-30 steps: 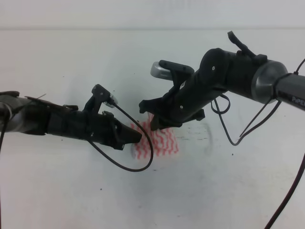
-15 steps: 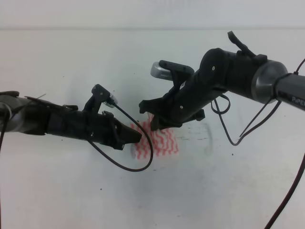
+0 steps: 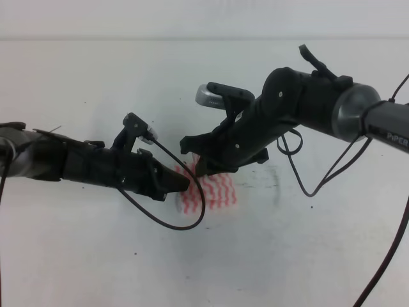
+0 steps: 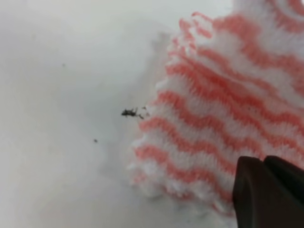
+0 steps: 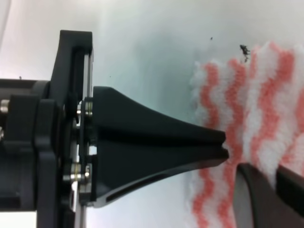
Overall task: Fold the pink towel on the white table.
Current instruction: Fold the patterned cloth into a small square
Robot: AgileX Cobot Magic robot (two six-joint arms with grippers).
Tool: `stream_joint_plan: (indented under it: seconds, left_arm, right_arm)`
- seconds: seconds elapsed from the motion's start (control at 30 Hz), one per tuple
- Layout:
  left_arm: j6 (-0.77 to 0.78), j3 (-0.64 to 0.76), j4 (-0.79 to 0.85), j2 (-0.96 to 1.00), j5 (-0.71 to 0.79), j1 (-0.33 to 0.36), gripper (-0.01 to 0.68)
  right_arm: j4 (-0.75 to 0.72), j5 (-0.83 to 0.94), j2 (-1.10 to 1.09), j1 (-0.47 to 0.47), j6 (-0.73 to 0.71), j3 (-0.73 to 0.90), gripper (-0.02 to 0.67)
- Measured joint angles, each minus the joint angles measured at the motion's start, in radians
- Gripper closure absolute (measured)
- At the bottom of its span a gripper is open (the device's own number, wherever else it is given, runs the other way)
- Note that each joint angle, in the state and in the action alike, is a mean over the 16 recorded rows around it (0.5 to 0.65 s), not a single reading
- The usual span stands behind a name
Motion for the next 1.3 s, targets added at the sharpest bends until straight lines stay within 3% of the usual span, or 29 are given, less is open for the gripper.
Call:
stream_joint_plan:
  seconds: [1.3]
  left_arm:
    - [0.002, 0.000, 0.002, 0.001, 0.003, 0.001, 0.677]
  right_arm:
    - [0.009, -0.017, 0.031, 0.002, -0.002, 0.000, 0.660]
